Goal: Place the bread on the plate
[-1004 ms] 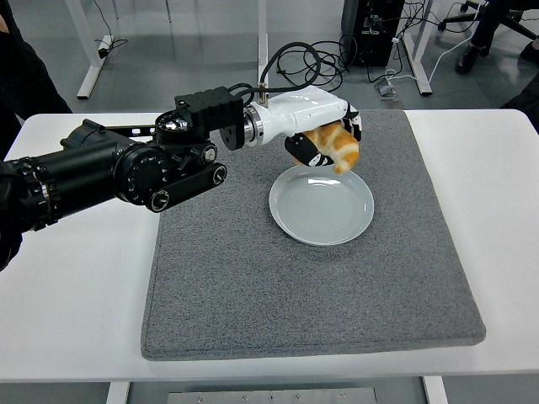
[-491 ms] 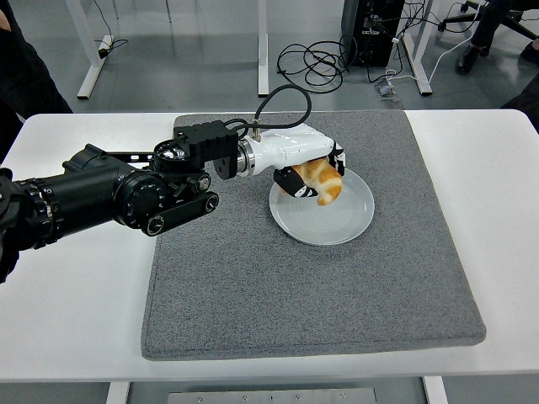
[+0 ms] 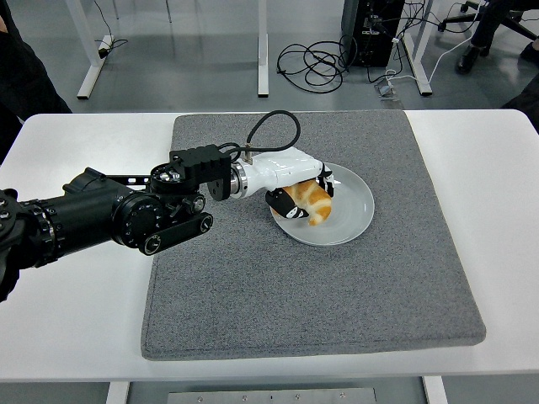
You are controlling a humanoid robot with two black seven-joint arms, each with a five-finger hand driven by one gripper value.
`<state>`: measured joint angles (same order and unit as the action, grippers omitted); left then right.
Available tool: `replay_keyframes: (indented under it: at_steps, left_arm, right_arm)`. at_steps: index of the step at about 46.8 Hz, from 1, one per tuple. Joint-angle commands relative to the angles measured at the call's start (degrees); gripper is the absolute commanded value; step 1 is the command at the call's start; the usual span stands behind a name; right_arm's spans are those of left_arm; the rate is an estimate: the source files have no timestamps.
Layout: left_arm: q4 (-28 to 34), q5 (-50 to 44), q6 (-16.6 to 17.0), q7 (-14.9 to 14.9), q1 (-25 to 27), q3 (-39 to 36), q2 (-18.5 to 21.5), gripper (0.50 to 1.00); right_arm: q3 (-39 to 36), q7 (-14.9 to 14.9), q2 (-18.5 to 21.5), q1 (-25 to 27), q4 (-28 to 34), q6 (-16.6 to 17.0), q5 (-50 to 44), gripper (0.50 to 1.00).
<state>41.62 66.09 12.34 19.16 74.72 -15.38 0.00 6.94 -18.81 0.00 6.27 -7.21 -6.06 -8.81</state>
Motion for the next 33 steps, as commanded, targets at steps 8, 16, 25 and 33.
replay_keyframes:
  at_steps: [8,16,25,33]
  left_arm:
    - [-0.2,0.0,1.9,-0.2,-1.1,0.0,0.0,0.5]
    - [-0.5,0.0,2.9,-0.1,-1.6,0.0,0.0,0.5]
    - [-0.5,0.0,3.2,-0.1,-2.7,0.0,0.0,0.5]
    - [-1.2,0.0,3.2,-0.1,-3.8,-0.3,0.0,0.5]
  right_arm:
    - [0.0,0.0,0.0,0.0,0.0,0.0,0.0,1.0]
    - [0.0,0.0,0.0,0.1,0.0,0.0,-0.1,1.0]
    - [0.0,0.0,0.0,0.0,0.0,0.1,0.0,1.0]
    - [0.0,0.0,0.0,0.0,0.0,0.0,0.0,1.0]
